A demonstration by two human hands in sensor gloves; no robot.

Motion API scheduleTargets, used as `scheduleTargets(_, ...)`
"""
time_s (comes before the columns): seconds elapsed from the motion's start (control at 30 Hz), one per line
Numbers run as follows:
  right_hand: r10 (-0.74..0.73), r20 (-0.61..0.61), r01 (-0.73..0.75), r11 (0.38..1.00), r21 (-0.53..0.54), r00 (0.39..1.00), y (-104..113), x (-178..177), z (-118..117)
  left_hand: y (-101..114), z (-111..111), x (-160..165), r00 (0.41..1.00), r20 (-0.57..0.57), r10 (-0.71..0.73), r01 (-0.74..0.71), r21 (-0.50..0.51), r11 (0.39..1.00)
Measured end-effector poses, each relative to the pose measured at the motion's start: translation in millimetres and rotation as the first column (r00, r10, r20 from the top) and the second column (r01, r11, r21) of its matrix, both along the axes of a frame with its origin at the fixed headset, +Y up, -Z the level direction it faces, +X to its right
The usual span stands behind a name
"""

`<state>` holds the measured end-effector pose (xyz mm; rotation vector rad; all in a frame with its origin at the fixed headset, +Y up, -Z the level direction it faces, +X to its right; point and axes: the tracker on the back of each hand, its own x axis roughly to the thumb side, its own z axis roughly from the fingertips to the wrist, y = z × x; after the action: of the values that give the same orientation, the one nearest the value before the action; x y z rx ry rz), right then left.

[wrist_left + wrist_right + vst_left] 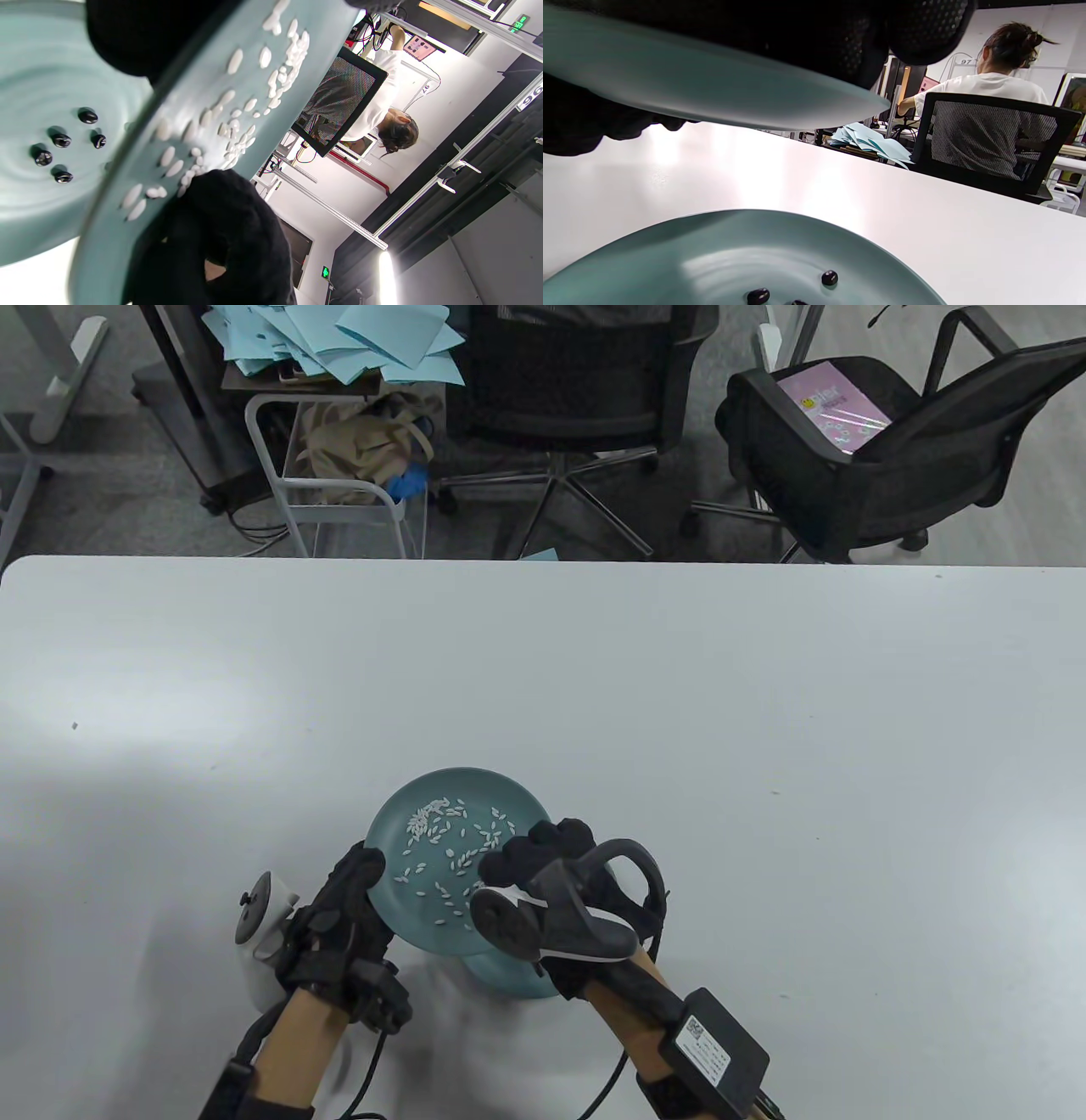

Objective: Pick coffee beans with hand pinch into plate

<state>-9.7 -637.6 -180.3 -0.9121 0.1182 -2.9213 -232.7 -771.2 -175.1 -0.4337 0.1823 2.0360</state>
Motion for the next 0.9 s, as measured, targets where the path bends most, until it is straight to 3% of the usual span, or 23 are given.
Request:
scheduleTargets(0.23,-0.033,-0.002,0.033,0.999,0.005,0.999,1,1,1,1,0,0,1.0,0.005,0.006,-0.006,0.005,1.0)
scheduleTargets(0.9,-0.214,-0.057,0.221,0.958,0.186,0.975,13,12,8,4,-2,-5,1.0,-0.001,0.024,-0.024,0.018,1.0)
